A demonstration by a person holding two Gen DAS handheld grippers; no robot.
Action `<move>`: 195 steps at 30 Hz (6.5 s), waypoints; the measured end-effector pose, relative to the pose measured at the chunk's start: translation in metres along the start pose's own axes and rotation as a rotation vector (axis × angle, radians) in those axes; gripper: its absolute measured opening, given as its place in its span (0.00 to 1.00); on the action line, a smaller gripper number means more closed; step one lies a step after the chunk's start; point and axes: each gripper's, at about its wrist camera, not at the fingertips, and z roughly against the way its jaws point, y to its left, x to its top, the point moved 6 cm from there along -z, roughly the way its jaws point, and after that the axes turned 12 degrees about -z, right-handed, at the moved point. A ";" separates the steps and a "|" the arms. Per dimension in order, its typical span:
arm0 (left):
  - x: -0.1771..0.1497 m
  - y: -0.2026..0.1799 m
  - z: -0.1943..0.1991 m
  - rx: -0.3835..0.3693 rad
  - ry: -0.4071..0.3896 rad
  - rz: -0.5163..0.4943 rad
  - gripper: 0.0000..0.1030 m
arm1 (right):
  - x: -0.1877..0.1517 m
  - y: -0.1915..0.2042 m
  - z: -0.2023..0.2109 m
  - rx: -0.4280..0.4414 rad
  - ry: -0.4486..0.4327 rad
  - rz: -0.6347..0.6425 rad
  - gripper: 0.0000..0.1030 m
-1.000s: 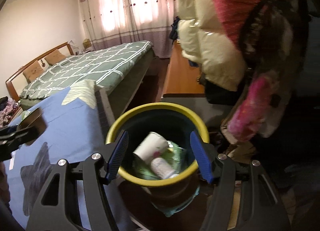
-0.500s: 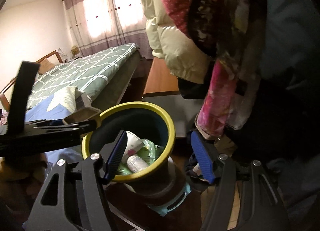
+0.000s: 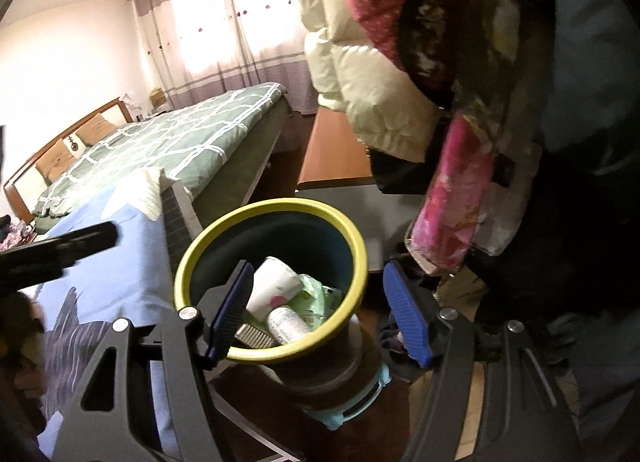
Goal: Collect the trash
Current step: 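Carry the tray over the yellow bin and release it, then grasp the white foam net sleeve with the right gripper, then carry the foam sleeve into the yellow bin and open the right gripper, then grasp the green-capped clear jar with the left gripper, then carry the jar over the yellow bin and release it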
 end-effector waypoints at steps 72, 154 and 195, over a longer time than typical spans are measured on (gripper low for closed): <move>-0.272 0.367 0.249 0.776 -0.114 0.620 0.93 | -0.191 0.460 -0.050 0.444 0.418 0.692 0.20; -0.083 0.341 -0.022 0.305 0.099 0.183 0.74 | -0.028 0.135 -0.074 -0.053 0.084 -0.046 0.73; 0.022 -0.077 -0.117 -0.082 0.187 -0.189 0.72 | 0.000 -0.032 0.024 -0.083 0.002 -0.030 0.76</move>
